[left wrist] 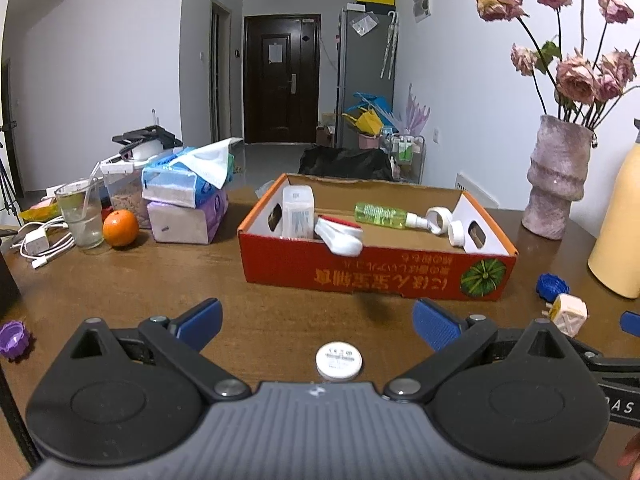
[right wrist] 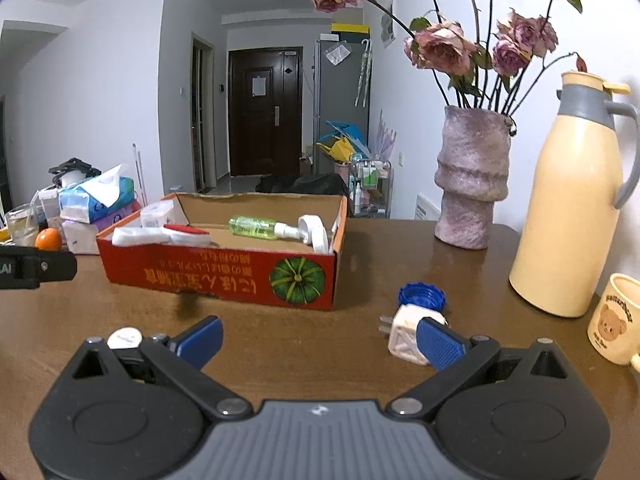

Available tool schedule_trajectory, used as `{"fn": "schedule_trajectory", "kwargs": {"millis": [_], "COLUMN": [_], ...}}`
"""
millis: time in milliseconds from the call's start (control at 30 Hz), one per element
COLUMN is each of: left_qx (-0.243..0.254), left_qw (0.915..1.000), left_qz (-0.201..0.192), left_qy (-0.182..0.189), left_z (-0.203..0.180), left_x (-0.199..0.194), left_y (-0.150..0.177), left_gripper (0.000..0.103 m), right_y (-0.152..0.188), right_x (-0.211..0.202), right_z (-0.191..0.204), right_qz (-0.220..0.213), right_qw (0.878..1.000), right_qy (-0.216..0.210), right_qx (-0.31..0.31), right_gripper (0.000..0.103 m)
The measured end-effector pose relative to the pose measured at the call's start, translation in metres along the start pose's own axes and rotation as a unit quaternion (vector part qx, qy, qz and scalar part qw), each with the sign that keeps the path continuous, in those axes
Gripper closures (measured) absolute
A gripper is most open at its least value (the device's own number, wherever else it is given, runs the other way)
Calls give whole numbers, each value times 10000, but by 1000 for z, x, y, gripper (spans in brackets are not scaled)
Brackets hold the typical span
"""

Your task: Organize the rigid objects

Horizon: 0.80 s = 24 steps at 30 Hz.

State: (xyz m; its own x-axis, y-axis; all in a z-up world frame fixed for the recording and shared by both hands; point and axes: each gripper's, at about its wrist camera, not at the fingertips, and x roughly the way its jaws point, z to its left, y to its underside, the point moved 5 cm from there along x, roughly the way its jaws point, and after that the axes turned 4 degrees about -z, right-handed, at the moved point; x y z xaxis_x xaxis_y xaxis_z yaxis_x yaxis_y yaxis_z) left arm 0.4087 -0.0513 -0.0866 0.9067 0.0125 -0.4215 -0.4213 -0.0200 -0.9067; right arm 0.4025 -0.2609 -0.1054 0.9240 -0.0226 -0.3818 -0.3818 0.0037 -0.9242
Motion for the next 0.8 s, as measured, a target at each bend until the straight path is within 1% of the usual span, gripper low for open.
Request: {"fn": "schedule_trajectory", "kwargs": {"millis": [200, 333, 467, 667, 800], "left_qx": [20, 33, 7, -9, 91], "left_qw": [9999, 9998, 9996, 9989, 9982], "left_qz": [143, 215, 274, 473, 587], "left_qy": [15, -26, -6, 5, 4], "left_z": [-4, -3, -2, -2, -4], "left_x": [0, 4, 10, 24, 36], "left_y": [13, 17, 20, 28, 35], "left_gripper": [0, 0, 0, 0, 0], "right_y": [7, 11, 15, 21, 23], "right_x": [-10, -9, -2, 18, 33], "right_z": [-10, -21, -34, -57, -66], "right_qz": [-4, 29, 110, 252, 323], "right_qw": [9999, 9997, 9990, 9971, 9957], "right_qy": [76, 182, 324, 532, 657], "right_qx": [81, 171, 277, 482, 576], "right_gripper": [0, 0, 0, 1, 2]}}
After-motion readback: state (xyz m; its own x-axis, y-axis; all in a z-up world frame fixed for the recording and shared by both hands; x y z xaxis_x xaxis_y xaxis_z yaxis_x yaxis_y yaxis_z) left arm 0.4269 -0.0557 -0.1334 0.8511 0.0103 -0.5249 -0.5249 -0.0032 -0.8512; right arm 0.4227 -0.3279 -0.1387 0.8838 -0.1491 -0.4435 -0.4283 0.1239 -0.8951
